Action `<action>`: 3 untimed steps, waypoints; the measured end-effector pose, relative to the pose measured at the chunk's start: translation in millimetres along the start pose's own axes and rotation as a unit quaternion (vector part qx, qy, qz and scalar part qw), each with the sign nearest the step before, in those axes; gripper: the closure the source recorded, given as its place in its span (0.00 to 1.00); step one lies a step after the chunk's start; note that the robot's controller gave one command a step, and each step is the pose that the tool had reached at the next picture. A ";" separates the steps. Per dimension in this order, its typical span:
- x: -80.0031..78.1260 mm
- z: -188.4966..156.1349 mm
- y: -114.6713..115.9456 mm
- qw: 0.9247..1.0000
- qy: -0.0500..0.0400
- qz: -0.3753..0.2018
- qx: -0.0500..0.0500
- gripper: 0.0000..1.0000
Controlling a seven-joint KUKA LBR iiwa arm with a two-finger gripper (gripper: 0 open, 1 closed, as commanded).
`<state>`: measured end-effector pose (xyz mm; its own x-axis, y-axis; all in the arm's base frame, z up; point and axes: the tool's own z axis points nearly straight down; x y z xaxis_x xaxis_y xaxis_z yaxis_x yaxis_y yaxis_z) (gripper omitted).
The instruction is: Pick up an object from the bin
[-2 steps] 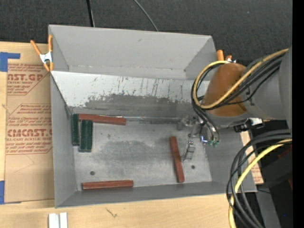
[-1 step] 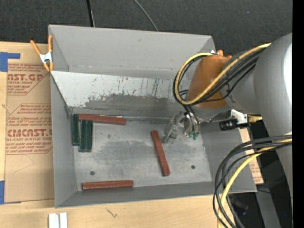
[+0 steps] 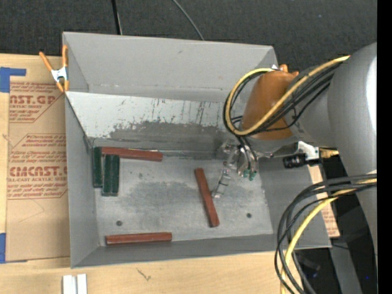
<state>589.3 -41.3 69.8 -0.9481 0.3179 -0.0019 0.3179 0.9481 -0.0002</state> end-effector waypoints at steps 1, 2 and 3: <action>0.1 0.1 0.0 1.000 0.000 0.000 0.000 0.00; 41.6 -5.6 25.7 0.995 0.000 -0.095 0.001 0.00; 17.5 -1.3 52.7 0.980 0.000 -0.200 -0.001 1.00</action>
Offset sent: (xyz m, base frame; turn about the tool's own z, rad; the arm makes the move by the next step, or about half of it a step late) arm -0.0517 0.0671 0.0099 -0.3198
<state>589.4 14.3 71.1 -0.9969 -0.0783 -0.0024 -0.0783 0.9969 0.0006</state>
